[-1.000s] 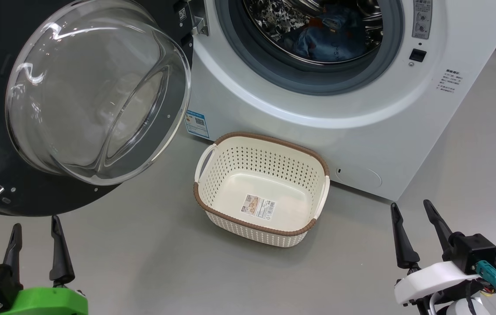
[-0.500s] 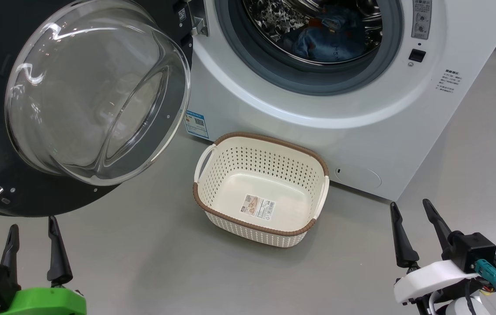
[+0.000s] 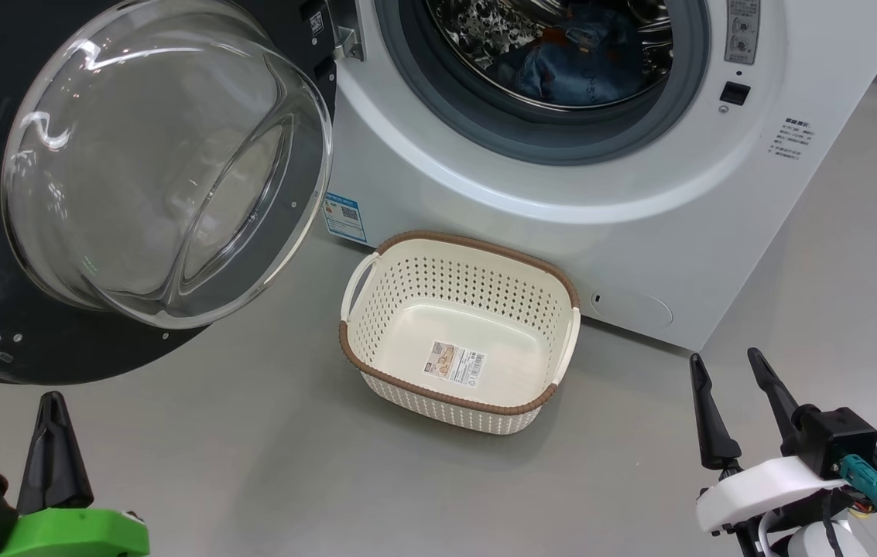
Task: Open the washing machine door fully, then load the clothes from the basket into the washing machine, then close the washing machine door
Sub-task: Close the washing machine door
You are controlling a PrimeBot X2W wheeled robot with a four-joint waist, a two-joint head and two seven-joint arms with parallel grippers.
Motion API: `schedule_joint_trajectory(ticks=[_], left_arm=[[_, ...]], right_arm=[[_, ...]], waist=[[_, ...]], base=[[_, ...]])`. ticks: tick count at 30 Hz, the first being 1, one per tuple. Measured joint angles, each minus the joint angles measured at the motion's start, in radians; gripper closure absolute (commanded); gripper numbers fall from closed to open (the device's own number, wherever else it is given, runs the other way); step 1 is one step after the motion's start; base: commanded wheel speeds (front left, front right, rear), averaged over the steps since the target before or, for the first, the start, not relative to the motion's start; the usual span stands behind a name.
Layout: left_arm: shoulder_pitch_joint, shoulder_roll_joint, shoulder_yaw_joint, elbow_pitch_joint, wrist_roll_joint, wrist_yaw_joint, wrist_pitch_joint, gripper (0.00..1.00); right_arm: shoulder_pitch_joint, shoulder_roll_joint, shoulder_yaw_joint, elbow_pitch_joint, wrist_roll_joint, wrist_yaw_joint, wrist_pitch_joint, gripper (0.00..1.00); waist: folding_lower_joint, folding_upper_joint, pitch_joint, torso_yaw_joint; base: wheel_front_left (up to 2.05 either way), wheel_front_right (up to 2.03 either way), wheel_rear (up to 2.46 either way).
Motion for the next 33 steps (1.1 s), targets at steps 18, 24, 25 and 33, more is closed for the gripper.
schedule_joint_trajectory(ticks=[18, 24, 25, 33], left_arm=[[-0.156, -0.012, 0.173, -0.094, -0.422, -0.033, -0.002, 1.0], [-0.205, -0.017, 0.238, -0.092, -0.52, -0.046, -0.006, 1.0], [-0.215, -0.017, 0.247, -0.091, -0.531, -0.047, -0.006, 1.0], [-0.305, 0.041, 0.329, -0.081, -0.661, -0.054, 0.039, 1.0]], right_arm=[[0.0, 0.0, -0.011, 0.0, 0.0, 0.0, 0.0, 0.0], [0.0, 0.001, -0.011, 0.001, 0.0, 0.0, 0.0, 0.0], [0.0, 0.001, -0.011, 0.001, 0.0, 0.0, 0.0, 0.0], [-0.001, 0.002, -0.004, 0.001, 0.001, 0.0, 0.0, 0.0]], waist=[[0.0, 0.0, 0.005, 0.009], [0.0, 0.0, 0.004, 0.009], [0.0, 0.0, 0.003, 0.008], [0.0, 0.0, 0.003, 0.0]], base=[[0.0, 0.0, 0.0], [0.0, 0.0, 0.0], [0.0, 0.0, 0.0], [0.0, 0.0, 0.0]])
